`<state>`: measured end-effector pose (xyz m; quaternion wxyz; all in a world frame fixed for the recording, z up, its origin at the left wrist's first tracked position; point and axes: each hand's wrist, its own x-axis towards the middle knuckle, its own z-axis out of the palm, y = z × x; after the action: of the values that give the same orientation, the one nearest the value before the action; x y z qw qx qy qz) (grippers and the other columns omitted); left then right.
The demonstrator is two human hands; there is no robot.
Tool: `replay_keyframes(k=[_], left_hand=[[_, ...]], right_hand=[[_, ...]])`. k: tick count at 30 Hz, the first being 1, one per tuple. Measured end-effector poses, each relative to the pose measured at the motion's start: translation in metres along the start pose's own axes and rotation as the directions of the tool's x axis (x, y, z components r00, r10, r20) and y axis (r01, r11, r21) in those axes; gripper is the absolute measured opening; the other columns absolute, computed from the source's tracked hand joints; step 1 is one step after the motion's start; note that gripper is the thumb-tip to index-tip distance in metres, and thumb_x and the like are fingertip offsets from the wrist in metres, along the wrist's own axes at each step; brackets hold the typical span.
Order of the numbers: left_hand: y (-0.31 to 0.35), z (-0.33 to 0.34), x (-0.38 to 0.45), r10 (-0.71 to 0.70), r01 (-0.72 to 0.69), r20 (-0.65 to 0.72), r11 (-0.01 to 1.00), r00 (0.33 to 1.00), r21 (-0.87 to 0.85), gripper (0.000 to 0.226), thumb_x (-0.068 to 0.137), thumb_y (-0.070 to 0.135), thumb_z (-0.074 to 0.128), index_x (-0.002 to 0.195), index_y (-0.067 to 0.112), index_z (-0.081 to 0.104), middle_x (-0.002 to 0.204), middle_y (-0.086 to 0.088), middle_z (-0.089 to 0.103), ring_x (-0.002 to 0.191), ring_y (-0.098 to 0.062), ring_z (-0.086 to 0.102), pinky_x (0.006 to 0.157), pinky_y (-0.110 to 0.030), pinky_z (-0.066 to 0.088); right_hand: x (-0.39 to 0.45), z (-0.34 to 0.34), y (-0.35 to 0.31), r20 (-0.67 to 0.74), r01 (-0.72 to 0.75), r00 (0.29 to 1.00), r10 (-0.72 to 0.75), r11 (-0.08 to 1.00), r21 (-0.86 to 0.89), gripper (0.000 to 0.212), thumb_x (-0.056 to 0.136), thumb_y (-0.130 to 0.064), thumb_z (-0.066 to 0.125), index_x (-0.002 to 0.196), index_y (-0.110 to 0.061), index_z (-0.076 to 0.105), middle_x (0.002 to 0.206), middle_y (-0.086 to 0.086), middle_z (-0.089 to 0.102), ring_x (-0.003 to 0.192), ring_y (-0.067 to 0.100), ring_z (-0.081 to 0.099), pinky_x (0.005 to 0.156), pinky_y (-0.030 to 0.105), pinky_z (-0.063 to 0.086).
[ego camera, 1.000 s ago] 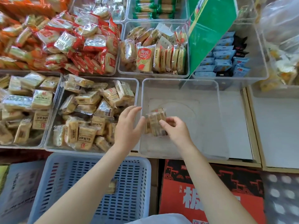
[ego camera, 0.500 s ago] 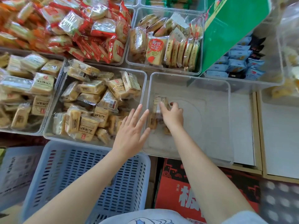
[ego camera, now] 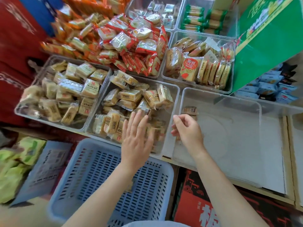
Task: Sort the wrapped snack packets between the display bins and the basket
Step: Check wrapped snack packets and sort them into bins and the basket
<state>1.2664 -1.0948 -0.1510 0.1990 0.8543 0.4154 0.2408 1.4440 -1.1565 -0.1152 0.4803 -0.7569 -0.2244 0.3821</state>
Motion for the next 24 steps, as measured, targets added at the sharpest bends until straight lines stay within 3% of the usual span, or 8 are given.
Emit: replay_keyframes(k=[3, 6, 8, 10, 13, 17, 20, 24], left_hand=[[-0.044, -0.037, -0.001, -0.226, 0.228, -0.076, 0.973, 0.971, 0.025, 0.062, 0.100, 0.036, 0.045, 0.156, 0.013, 0.031, 0.166, -0.013, 0.026, 0.156, -0.028, 0.017, 0.128, -0.044, 0.009], [-0.079, -0.057, 0.006, -0.402, 0.411, 0.151, 0.911, 0.903, -0.033, 0.067, 0.104, 0.041, 0.051, 0.160, 0.015, 0.026, 0.165, -0.009, 0.029, 0.153, -0.024, 0.023, 0.125, -0.044, 0.021], [-0.092, -0.060, 0.009, -0.391, 0.400, 0.217, 0.916, 0.895, -0.002, 0.068, 0.102, 0.041, 0.057, 0.160, 0.017, 0.030, 0.164, -0.006, 0.034, 0.152, -0.022, 0.025, 0.124, -0.041, 0.024], [-0.097, -0.060, 0.012, -0.378, 0.383, 0.197, 0.924, 0.905, 0.012, 0.066, 0.100, 0.041, 0.061, 0.157, 0.019, 0.037, 0.159, -0.004, 0.041, 0.149, -0.023, 0.030, 0.122, -0.042, 0.027], [-0.106, -0.059, 0.015, -0.379, 0.382, 0.151, 0.924, 0.913, 0.010, 0.066, 0.093, 0.039, 0.071, 0.151, 0.018, 0.046, 0.149, -0.004, 0.053, 0.138, -0.029, 0.039, 0.114, -0.046, 0.035], [-0.101, -0.061, 0.018, -0.335, 0.339, 0.095, 0.940, 0.937, -0.035, 0.062, 0.087, 0.030, 0.079, 0.141, 0.011, 0.056, 0.123, -0.008, 0.067, 0.124, -0.031, 0.049, 0.102, -0.048, 0.045], [-0.096, -0.065, 0.017, -0.325, 0.336, 0.104, 0.934, 0.940, -0.123, 0.054, 0.086, 0.025, 0.079, 0.136, 0.015, 0.061, 0.111, -0.007, 0.068, 0.110, -0.025, 0.058, 0.090, -0.039, 0.051], [-0.097, -0.078, 0.014, -0.395, 0.405, 0.098, 0.861, 0.914, -0.308, 0.043, 0.090, 0.025, 0.077, 0.130, 0.019, 0.066, 0.111, 0.003, 0.072, 0.104, -0.012, 0.065, 0.090, -0.030, 0.054]], right_hand=[[-0.001, 0.050, -0.017, 0.165, 0.014, 0.986, -0.005, 0.998, -0.054, 0.020, 0.100, -0.035, 0.061, 0.095, -0.017, 0.069, 0.085, 0.007, 0.072, 0.076, 0.021, 0.071, 0.075, 0.040, 0.060], [0.000, 0.102, -0.017, 0.344, 0.015, 0.938, 0.050, 0.983, -0.183, 0.023, 0.098, -0.039, 0.063, 0.114, -0.021, 0.067, 0.103, -0.001, 0.068, 0.096, 0.018, 0.065, 0.086, 0.036, 0.058], [0.002, 0.124, -0.011, 0.371, 0.017, 0.922, 0.106, 0.949, -0.314, 0.041, 0.098, -0.040, 0.063, 0.134, -0.021, 0.058, 0.123, 0.001, 0.056, 0.110, 0.017, 0.058, 0.098, 0.038, 0.053], [0.002, 0.131, -0.009, 0.344, 0.014, 0.931, 0.125, 0.927, -0.375, 0.050, 0.099, -0.039, 0.062, 0.144, -0.022, 0.050, 0.133, 0.003, 0.046, 0.118, 0.019, 0.054, 0.105, 0.039, 0.048], [0.005, 0.137, -0.009, 0.346, 0.008, 0.925, 0.157, 0.902, -0.433, 0.056, 0.100, -0.034, 0.061, 0.152, -0.022, 0.044, 0.137, 0.004, 0.041, 0.120, 0.019, 0.051, 0.102, 0.032, 0.043], [0.008, 0.137, -0.016, 0.340, 0.027, 0.927, 0.160, 0.874, -0.484, 0.040, 0.096, -0.033, 0.068, 0.133, -0.023, 0.059, 0.126, 0.003, 0.043, 0.097, 0.011, 0.053, 0.085, 0.026, 0.047], [0.007, 0.128, -0.021, 0.341, 0.043, 0.930, 0.138, 0.879, -0.475, 0.030, 0.088, -0.031, 0.078, 0.113, -0.025, 0.062, 0.115, -0.001, 0.051, 0.090, 0.002, 0.051, 0.064, 0.011, 0.041], [-0.007, 0.119, -0.023, 0.326, 0.018, 0.941, 0.093, 0.947, -0.322, 0.028, 0.084, -0.025, 0.082, 0.103, -0.026, 0.062, 0.104, -0.006, 0.065, 0.091, 0.009, 0.060, 0.070, 0.020, 0.045]])
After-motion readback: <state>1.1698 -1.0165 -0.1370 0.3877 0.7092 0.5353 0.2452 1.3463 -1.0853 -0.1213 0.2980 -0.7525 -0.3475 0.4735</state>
